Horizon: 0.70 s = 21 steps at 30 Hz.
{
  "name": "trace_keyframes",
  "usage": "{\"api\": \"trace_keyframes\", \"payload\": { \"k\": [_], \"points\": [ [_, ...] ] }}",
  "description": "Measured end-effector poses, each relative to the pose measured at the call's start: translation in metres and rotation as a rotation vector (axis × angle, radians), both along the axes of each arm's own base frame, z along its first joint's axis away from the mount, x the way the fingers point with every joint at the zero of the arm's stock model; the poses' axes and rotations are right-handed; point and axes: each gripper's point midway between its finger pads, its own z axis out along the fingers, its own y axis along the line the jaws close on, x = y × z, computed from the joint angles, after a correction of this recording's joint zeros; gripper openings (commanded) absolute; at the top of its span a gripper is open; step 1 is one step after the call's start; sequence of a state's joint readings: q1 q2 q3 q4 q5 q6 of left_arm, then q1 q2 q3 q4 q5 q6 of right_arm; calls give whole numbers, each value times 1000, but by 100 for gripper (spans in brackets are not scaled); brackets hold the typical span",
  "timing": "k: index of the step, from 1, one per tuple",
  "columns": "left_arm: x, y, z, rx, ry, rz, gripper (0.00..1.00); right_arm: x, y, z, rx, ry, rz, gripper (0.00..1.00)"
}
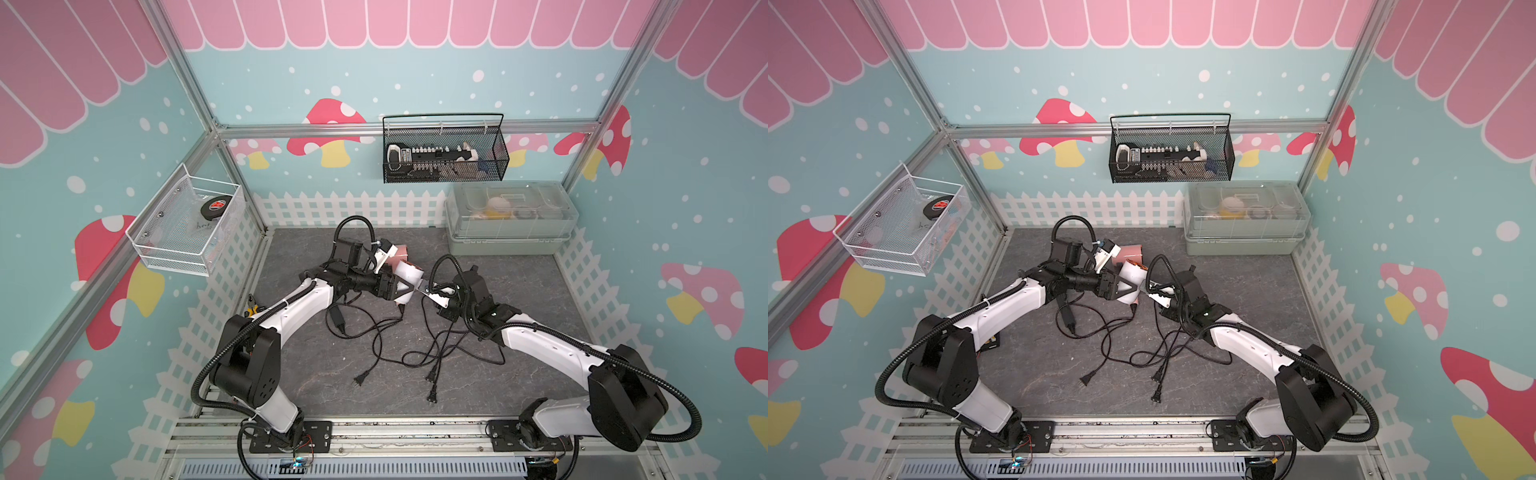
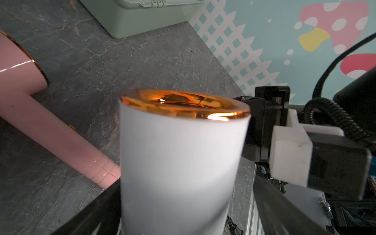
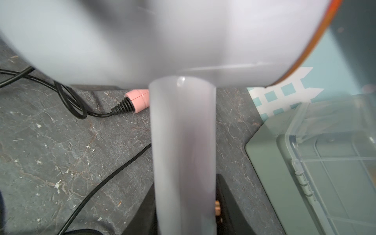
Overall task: Wrap the cord around the hair dryer
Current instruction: Pick up the hair dryer from the center of the board.
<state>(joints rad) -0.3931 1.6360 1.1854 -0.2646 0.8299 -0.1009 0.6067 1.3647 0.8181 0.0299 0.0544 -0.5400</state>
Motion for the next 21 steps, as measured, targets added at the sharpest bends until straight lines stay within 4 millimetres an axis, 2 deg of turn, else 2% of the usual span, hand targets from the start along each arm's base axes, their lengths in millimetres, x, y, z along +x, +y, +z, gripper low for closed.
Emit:
{"api": "trace_keyframes", "payload": {
  "k": [10, 16, 18, 19, 21],
  "points": [
    [-13, -15, -6, 12, 19, -72, 89, -4, 10, 15, -53, -93, 87, 0],
    [-17, -19, -8, 30, 20, -98, 81, -4, 8, 14, -75, -105, 92, 0],
    [-17, -19, -8, 33, 19, -103, 75, -3, 7, 13, -81, -107, 91, 0],
    [-18, -19, -8, 35, 15, -107, 67, -3, 7, 13, -82, -108, 91, 0],
    [-18, -20, -8, 39, 2, -114, 43, -3, 6, 12, -86, -108, 88, 0]
  ]
}}
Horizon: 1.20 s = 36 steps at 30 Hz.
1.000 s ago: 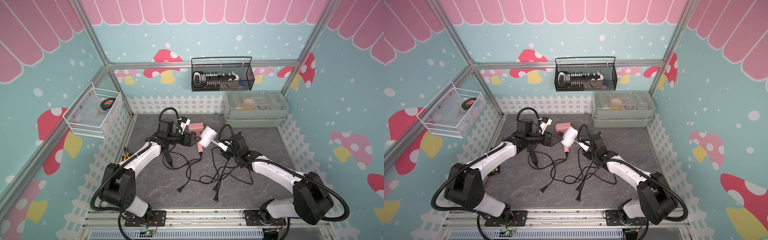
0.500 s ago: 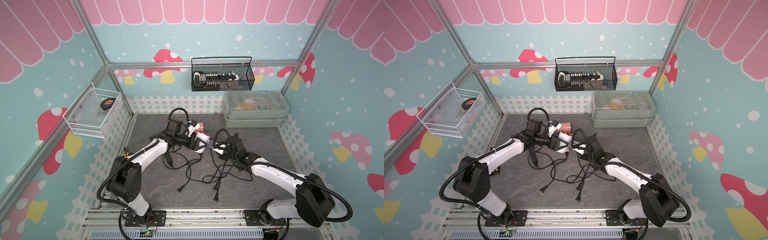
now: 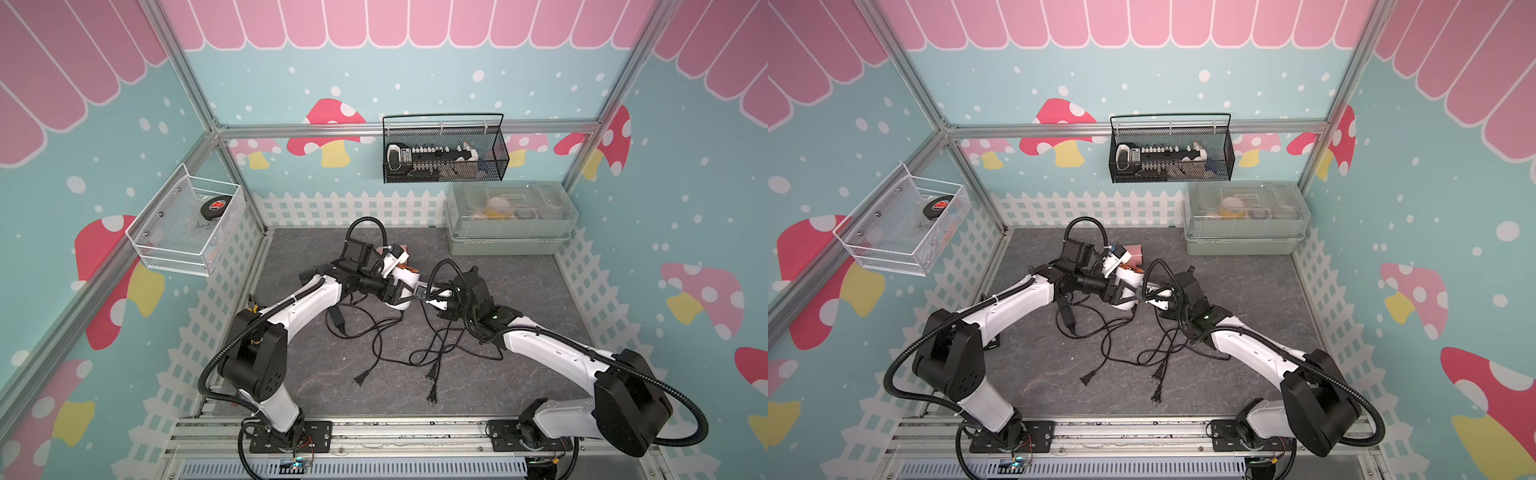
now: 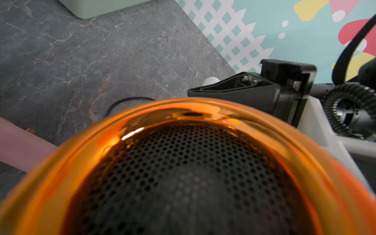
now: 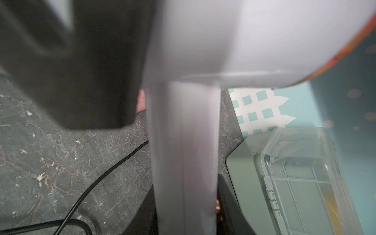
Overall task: Wrap the cord around the hair dryer
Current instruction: Pick up the hair dryer from the center of the board, then wrap the power cord around the hair dryer.
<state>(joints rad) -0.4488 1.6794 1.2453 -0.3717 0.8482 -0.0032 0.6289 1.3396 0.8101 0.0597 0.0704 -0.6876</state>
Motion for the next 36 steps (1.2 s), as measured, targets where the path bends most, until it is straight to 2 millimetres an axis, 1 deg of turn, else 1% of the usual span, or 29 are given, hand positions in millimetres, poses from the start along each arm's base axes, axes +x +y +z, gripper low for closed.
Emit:
{"api": "trace_keyframes", "payload": {
  "k": [2, 3, 4, 6, 9, 10, 12, 14, 16, 18, 20, 22, 23, 25, 27, 33, 36],
  "points": [
    [1, 0, 1, 2, -7, -3, 8, 1, -1, 0, 0, -3, -5, 0],
    [1, 0, 1, 2, -8, -3, 0, 1, -1, 0, 0, -4, -6, 0],
    [1, -1, 1, 2, -9, -3, 0, 1, -1, 1, 2, -6, -10, 5],
    [3, -1, 2, 4, -13, -1, 0, 3, -2, 2, 5, -8, -23, 21],
    [5, -2, 4, 10, -30, 8, 0, 6, -6, 4, 18, -15, -66, 52],
    [5, -2, 5, 11, -29, 15, 0, 9, -8, 7, 34, -27, -93, 62],
    [7, 1, 10, 10, -28, 36, 0, 15, -12, 19, 79, -56, -144, 76],
    [10, 7, 20, -2, -39, 66, 0, 20, -20, 34, 138, -80, -194, 83],
    [16, 18, 38, -27, -65, 107, 0, 22, -32, 52, 199, -107, -242, 86],
    [25, 35, 59, -51, -101, 167, 0, 25, -54, 77, 289, -137, -314, 87],
    [31, 51, 78, -70, -140, 224, 0, 26, -75, 96, 374, -157, -383, 87],
    [34, 62, 94, -81, -175, 263, 0, 26, -93, 107, 439, -157, -440, 87],
    [33, 64, 102, -87, -194, 274, 0, 25, -99, 109, 467, -147, -462, 87],
    [33, 66, 118, -101, -228, 283, 0, 23, -105, 108, 507, -120, -494, 87],
    [34, 67, 132, -112, -259, 292, 0, 22, -110, 102, 538, -87, -520, 87],
    [41, 69, 176, -150, -341, 325, 0, 18, -122, 69, 581, 37, -604, 86],
    [40, 70, 207, -187, -389, 328, 0, 18, -122, 56, 604, 91, -631, 86]
  ]
}}
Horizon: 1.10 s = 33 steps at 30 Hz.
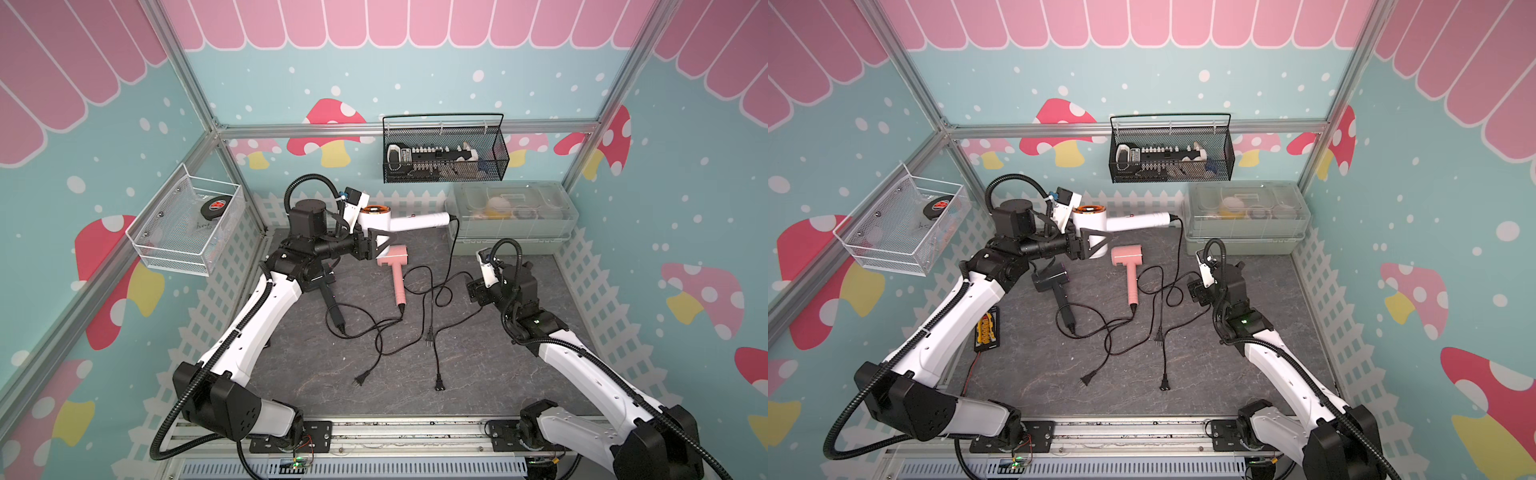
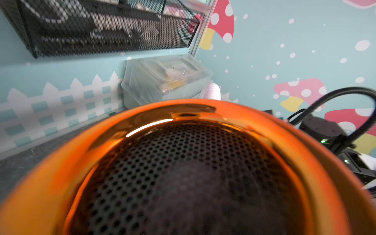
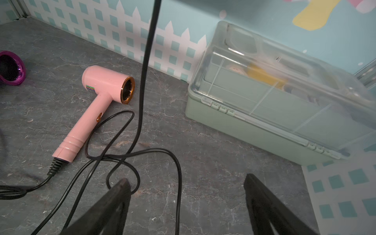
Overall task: Wrap the cord around the hair dryer
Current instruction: Wrap the power cord around the hair dryer.
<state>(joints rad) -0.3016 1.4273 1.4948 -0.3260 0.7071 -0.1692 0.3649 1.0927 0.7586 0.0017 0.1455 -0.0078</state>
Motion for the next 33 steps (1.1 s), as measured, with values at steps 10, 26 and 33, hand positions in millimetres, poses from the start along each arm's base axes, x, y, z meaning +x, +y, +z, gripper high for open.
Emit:
{"api": "trace_keyframes", "payload": {
  "k": [10, 26, 33],
  "points": [
    [-13, -10, 90, -69, -189, -43, 0, 10, -6, -10, 78, 36, -43, 86],
    [-14, -10, 83, -58, -162, -47, 0, 30, -8, -17, 188, 14, -45, 79],
    [-14, -11, 83, -62, -158, -49, 0, 46, -14, -55, 206, 58, -90, 61]
  ]
}}
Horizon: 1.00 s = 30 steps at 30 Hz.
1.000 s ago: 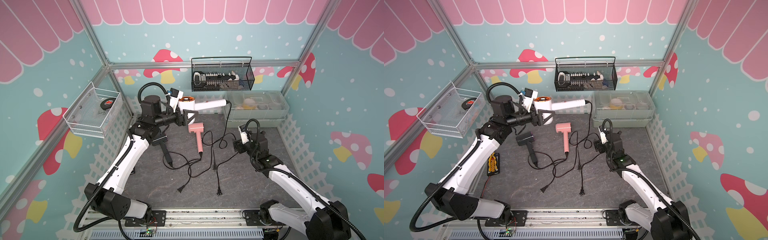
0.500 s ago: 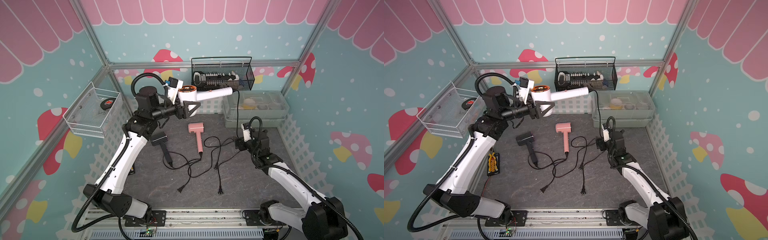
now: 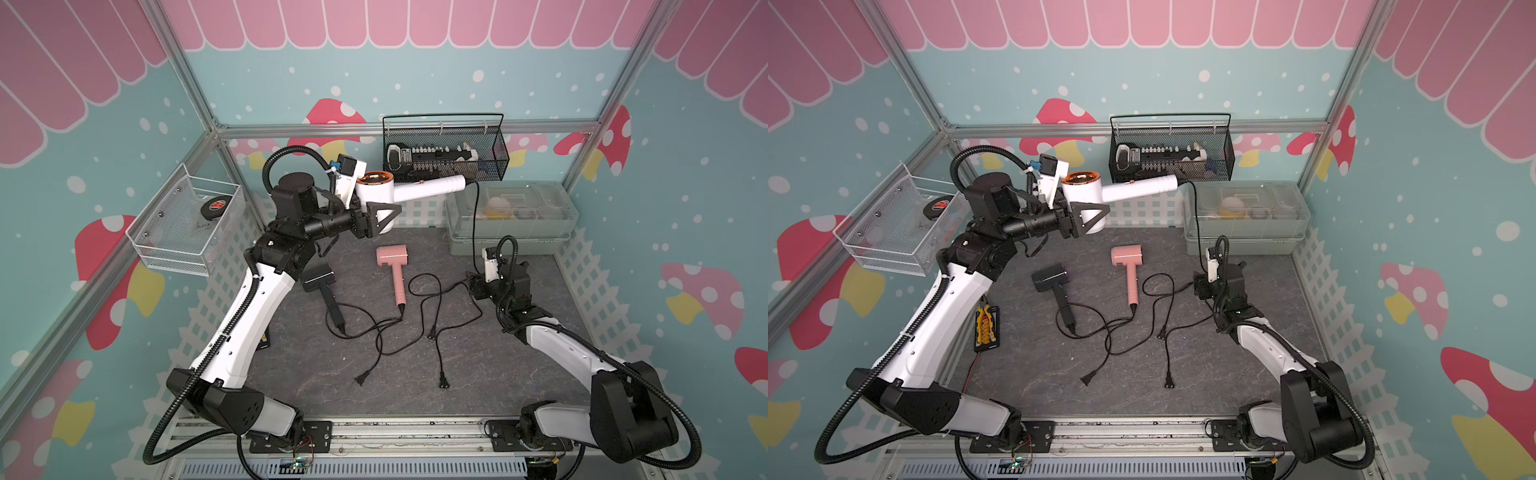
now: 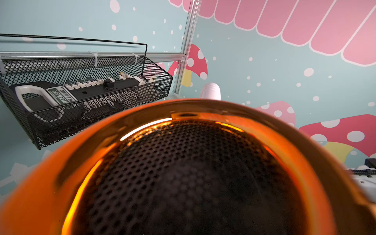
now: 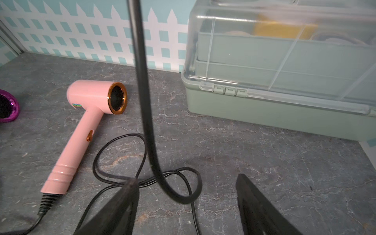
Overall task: Wrap the cord around the hair dryer
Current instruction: Wrap the power cord around the hair dryer.
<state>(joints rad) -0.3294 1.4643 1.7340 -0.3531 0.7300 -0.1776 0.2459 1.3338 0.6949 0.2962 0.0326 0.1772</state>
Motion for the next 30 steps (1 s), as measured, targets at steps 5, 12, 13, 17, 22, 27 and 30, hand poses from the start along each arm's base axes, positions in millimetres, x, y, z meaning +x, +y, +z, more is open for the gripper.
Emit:
{"api": "trace_keyframes", "payload": {
  "k": [5, 12, 13, 17, 22, 27, 30],
  "points": [
    [1, 1, 1, -7, -4, 2, 0, 9, -11, -14, 0, -18, -55, 14],
    [6, 14, -16, -21, 37, 34, 0, 5, -29, 38, -31, -171, -115, 0],
    [8, 16, -19, -24, 44, 40, 0, 3, -32, 50, -43, -193, -120, 0],
    [12, 19, -26, -27, 63, 52, 0, -6, -45, 106, -86, -285, -155, 0],
    [12, 19, -20, -43, 49, 52, 0, -25, -59, 179, -131, -399, -198, 0],
    [12, 19, -17, -51, 38, 52, 0, -46, -69, 245, -172, -513, -231, 0],
    [13, 19, -17, -53, 32, 53, 0, -55, -75, 280, -209, -572, -257, 0]
  ]
}}
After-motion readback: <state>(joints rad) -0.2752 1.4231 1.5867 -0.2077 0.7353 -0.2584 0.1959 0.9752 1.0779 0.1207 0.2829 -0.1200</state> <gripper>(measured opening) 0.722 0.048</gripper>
